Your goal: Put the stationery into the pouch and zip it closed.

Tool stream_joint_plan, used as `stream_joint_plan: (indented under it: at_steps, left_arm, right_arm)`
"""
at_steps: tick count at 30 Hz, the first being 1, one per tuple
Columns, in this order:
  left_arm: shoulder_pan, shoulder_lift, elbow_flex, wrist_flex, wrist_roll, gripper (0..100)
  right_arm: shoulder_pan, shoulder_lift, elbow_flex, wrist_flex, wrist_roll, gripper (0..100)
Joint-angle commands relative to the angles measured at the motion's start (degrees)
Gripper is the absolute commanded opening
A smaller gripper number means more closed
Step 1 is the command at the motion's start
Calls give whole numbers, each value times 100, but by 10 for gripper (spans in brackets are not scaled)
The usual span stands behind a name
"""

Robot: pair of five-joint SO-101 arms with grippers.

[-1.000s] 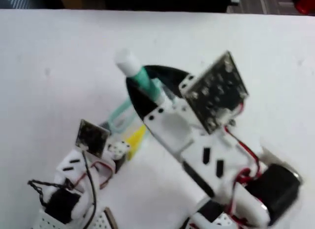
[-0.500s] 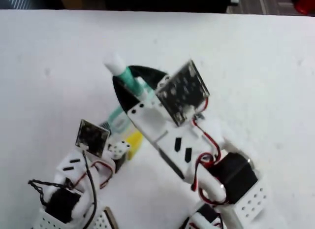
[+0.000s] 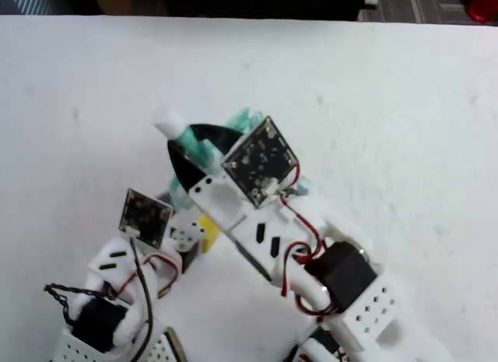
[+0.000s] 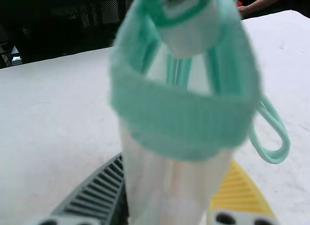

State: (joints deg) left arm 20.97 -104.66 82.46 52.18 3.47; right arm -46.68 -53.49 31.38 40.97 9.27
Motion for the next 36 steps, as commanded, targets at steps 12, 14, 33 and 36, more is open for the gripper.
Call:
stream_joint_plan:
  at_steps: [12,14,33,36]
  left_arm:
    - [-479,-13,-158,-141,88,222]
    - [-470,-13,-158,-141,88,222]
    - [-479,-13,-149,-132,88,222]
    - [-470,-13,-149,-132,88,222]
  right_arm:
    - [-22,-541,563,22,-9,17]
    - [-13,-760,563,154,0,17]
    - [971,-1051,554,1235,9,17]
    - [593,-1007,510,1182,9,17]
